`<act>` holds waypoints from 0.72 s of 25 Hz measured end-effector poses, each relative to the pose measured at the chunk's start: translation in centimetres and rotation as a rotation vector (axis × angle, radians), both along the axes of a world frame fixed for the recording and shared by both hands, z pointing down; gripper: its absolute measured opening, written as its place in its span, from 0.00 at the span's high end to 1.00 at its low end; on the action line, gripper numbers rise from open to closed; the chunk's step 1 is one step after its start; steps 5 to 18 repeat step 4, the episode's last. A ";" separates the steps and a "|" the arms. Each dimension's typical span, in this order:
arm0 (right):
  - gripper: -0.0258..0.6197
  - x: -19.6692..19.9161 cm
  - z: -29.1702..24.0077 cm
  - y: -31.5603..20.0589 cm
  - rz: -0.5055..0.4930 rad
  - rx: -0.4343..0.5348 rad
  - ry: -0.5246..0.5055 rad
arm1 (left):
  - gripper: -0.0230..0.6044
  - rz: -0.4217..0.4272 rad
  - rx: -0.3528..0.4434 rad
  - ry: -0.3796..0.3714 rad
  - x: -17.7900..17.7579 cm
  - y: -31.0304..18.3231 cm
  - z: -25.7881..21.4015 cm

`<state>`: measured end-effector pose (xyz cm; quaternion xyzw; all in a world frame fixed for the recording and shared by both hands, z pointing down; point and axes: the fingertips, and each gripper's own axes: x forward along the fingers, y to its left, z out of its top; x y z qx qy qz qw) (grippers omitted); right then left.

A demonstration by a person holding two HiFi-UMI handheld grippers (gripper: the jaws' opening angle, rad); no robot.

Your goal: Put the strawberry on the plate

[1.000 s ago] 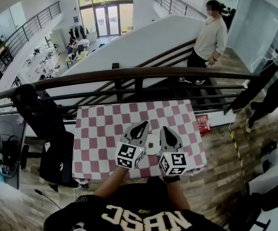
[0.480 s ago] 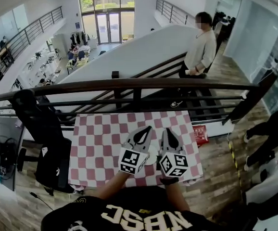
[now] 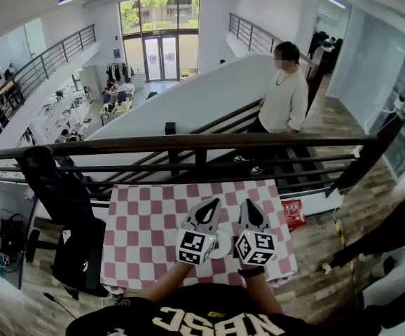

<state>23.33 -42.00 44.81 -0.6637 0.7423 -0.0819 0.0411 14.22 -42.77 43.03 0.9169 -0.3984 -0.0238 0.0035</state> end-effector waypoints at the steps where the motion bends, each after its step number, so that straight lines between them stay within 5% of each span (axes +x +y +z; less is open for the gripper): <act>1: 0.93 0.0 0.1 0.0 -0.001 -0.005 0.002 | 0.94 -0.002 -0.009 -0.005 0.0 -0.1 0.4; 18: 0.93 0.0 0.7 0.3 -0.007 -0.024 0.009 | 0.94 -0.011 -0.043 -0.021 0.0 0.0 1.9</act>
